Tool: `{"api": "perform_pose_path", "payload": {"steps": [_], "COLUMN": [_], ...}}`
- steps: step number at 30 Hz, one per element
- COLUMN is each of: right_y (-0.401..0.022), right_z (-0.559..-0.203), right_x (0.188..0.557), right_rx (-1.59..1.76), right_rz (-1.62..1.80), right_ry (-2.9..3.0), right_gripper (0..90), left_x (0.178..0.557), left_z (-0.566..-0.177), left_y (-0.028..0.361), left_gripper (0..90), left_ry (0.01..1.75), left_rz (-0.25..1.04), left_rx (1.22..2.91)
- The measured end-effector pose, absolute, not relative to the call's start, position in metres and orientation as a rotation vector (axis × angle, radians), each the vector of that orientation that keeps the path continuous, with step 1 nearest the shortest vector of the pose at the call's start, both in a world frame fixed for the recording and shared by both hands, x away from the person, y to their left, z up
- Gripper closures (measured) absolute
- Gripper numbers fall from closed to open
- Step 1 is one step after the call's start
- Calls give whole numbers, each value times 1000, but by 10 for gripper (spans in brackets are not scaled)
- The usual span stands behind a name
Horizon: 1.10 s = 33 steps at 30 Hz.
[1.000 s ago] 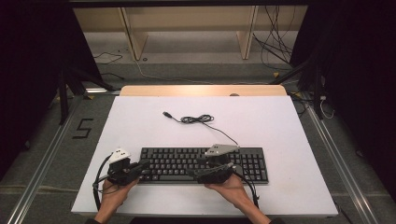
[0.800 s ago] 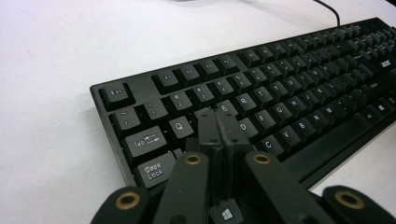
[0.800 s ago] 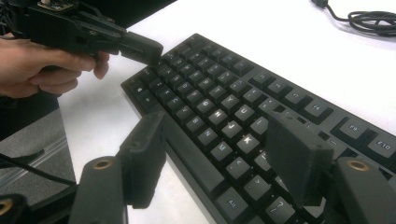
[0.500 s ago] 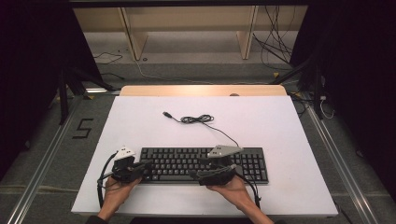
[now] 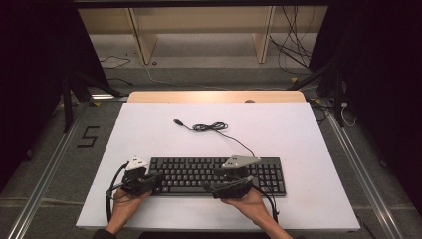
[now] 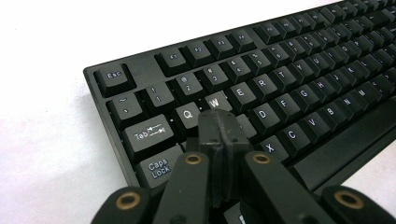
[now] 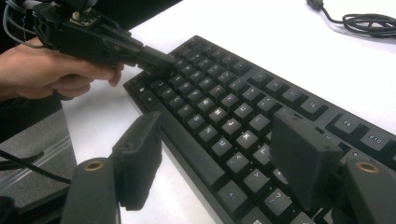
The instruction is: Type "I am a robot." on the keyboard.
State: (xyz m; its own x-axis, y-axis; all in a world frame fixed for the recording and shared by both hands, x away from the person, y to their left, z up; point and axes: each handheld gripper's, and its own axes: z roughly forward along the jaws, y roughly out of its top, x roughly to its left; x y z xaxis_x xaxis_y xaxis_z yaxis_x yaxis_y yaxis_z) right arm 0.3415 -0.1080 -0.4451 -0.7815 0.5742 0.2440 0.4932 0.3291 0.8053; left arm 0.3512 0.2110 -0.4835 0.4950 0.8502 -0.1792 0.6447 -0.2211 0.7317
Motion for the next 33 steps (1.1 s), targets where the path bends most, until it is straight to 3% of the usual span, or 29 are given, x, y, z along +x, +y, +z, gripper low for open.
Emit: {"api": "perform_pose_path", "payload": {"steps": [9,20,25,33], "right_y": [-109,-107,-106,-102], "right_z": [-445,-446,-447,-449], "right_x": [341,345,348,352], "right_rx": [1008,1013,1017,1004], "right_rz": [1466,1464,1455,1420], "right_ry": [2481,2477,2484,2494], "right_gripper": [350,361,439,659], "left_x": [350,341,337,331], "left_z": [-481,-467,-465,-463], "left_y": [215,222,222,222], "left_gripper": [887,711,616,536], "left_ry": [1239,1186,1163,1136], "left_rz": [328,287,270,249], "left_rx": [1920,1804,1806,1796]}}
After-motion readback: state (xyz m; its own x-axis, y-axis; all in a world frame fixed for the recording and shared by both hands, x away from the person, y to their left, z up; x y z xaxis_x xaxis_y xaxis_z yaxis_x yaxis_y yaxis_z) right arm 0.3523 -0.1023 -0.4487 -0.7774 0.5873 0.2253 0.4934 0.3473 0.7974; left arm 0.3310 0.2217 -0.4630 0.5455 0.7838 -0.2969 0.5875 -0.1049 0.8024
